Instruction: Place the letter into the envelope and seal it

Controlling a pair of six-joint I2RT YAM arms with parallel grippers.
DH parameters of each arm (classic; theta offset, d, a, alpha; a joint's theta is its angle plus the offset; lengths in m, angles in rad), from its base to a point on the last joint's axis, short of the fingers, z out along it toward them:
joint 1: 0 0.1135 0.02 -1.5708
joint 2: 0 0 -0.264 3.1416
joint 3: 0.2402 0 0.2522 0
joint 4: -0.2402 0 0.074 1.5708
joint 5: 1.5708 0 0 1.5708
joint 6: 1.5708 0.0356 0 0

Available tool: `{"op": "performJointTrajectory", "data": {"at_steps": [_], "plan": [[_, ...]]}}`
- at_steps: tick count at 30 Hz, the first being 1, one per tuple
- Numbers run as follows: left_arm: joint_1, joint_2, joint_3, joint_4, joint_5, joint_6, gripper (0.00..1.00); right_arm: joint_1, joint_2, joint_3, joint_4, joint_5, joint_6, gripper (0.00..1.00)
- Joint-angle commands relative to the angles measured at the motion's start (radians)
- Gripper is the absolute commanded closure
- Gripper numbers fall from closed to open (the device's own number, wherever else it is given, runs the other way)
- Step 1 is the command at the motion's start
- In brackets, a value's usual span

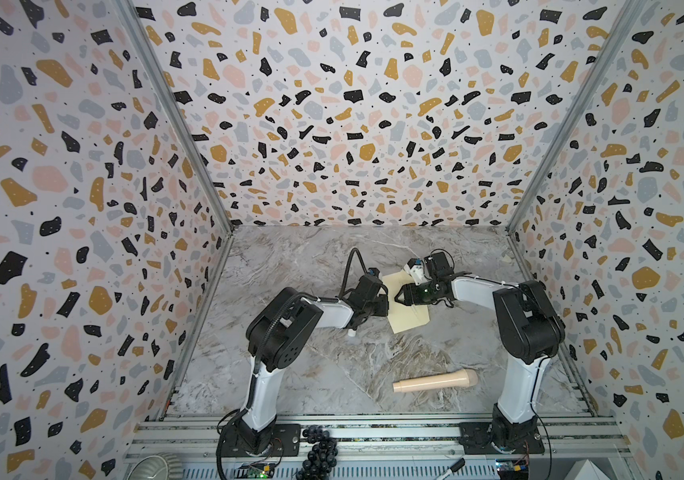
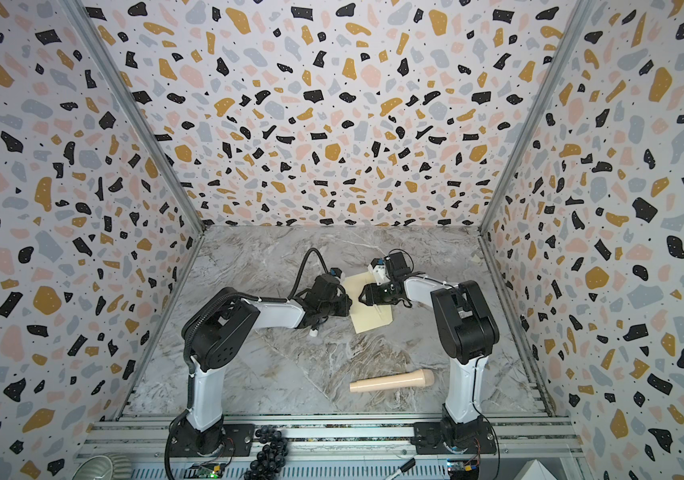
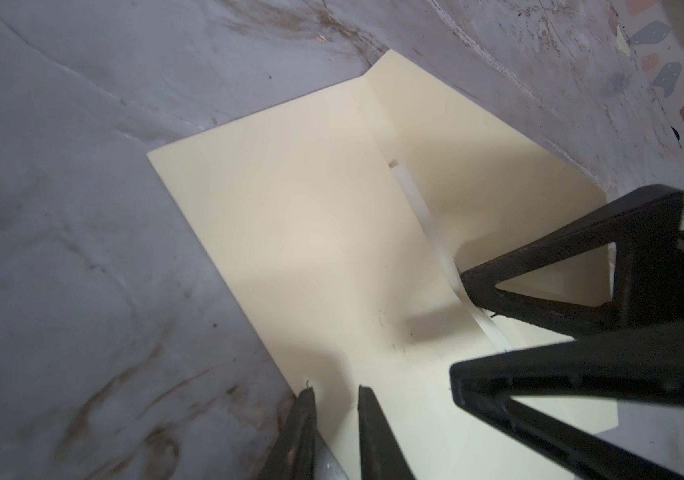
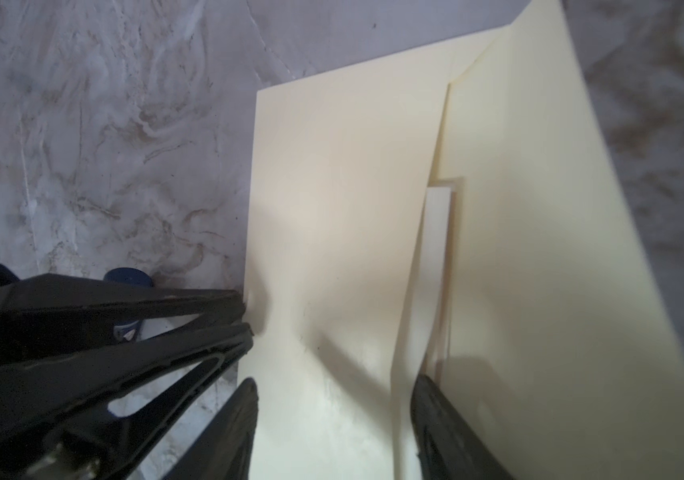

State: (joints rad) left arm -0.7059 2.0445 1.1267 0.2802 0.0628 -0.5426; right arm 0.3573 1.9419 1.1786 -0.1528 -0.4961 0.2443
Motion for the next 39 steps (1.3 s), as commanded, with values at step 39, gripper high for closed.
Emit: {"op": "performJointTrajectory", "data": {"at_steps": [39], "plan": [[0.009,-0.585,-0.039,-0.155,-0.291,0.312,0.4,-0.13,-0.558,-0.093,-0.029,0.115,-0.022,0.09]]}}
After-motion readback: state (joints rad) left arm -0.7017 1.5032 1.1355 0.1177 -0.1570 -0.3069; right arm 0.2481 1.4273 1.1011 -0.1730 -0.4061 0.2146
